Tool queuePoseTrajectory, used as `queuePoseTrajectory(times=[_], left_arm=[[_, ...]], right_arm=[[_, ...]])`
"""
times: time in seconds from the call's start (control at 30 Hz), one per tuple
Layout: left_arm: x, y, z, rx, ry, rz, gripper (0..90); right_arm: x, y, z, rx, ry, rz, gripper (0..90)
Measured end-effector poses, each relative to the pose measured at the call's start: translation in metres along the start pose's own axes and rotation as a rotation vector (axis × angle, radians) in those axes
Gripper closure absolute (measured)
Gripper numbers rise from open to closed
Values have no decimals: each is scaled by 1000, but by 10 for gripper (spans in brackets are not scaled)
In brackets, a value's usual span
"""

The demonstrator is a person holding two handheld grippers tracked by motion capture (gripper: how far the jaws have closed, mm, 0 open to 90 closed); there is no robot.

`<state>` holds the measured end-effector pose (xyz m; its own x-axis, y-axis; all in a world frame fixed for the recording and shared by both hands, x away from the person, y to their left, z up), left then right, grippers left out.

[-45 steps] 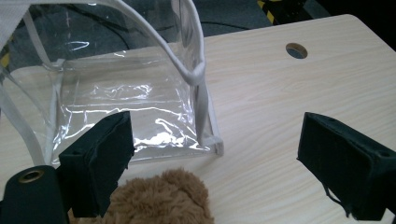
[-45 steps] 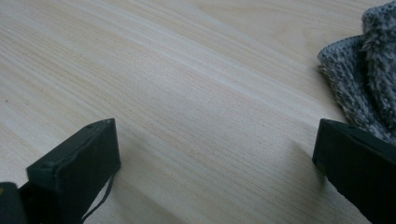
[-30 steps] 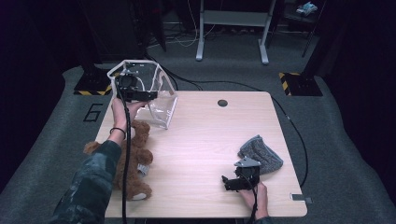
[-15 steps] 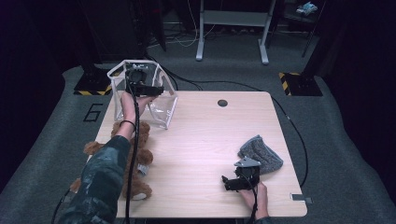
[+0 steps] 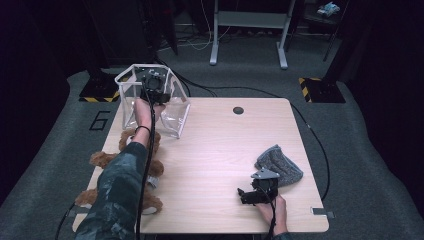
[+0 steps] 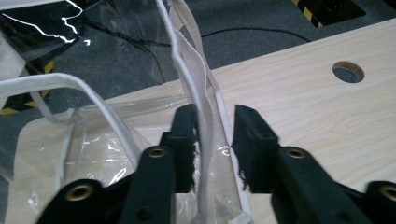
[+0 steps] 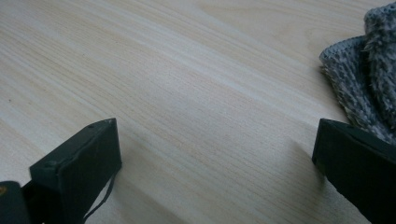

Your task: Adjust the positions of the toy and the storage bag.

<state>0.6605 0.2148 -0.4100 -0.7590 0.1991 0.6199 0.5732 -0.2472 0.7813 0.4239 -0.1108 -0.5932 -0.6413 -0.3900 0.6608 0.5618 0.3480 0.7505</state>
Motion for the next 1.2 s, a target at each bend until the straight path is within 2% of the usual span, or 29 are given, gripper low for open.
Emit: queuePoseTrajectory(times=[0.03, 0.1, 0.17, 0.23, 0.27, 0.4, 0.5, 0.6, 0.67, 0.83, 1.0, 1.07, 1.2], left_arm=[[-2, -3, -1, 4, 2, 4, 761], [-4, -7, 1, -21, 32, 1, 806], [-4, -6, 3, 1, 34, -23, 845], [-3, -6, 3, -7, 39, -25, 853], [-3, -6, 0, -26, 37, -32, 865], [-3, -3, -2, -33, 34, -40, 872], [-3, -3, -7, -30, 20, -54, 873], [-2, -2, -12, -48, 7, -59, 874], [-3, -3, -20, -89, -2, -70, 874], [-2, -3, -35, -126, -26, -68, 874], [2, -4, -44, -137, -61, -71, 874], [3, -4, -50, -159, -67, -74, 874], [6, -7, -57, -164, -90, -84, 874]], right_arm=[[0, 0, 0, 2, 1, -2, 3], [-1, 1, 0, 4, 1, -2, 3], [0, 0, 0, 3, -1, -2, 4], [0, 1, 0, 3, -1, -2, 4], [-1, 1, 0, 3, -1, -2, 4], [0, 0, -1, 7, -2, -2, 8], [0, 0, 0, 6, -3, -3, 9], [0, 0, 0, 6, -2, -3, 9], [0, 0, 0, 7, -2, -3, 10], [0, 0, 0, 7, -2, -3, 10], [0, 0, 0, 6, -2, -3, 10], [0, 0, 0, 7, -2, -3, 10], [0, 0, 0, 6, -2, -3, 11]])
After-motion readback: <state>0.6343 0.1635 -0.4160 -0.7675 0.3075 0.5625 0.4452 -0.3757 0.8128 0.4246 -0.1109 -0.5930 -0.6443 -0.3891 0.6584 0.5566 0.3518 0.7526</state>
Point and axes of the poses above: each handheld gripper's, and its own axes: x roughly backward along the jaws, y roughly out of its top, z roughly to its left, the point moved 9 cm from there along -x, roughly forward along the jaws, and after that the axes turned 3 degrees about -z, right-handed, at the moved point
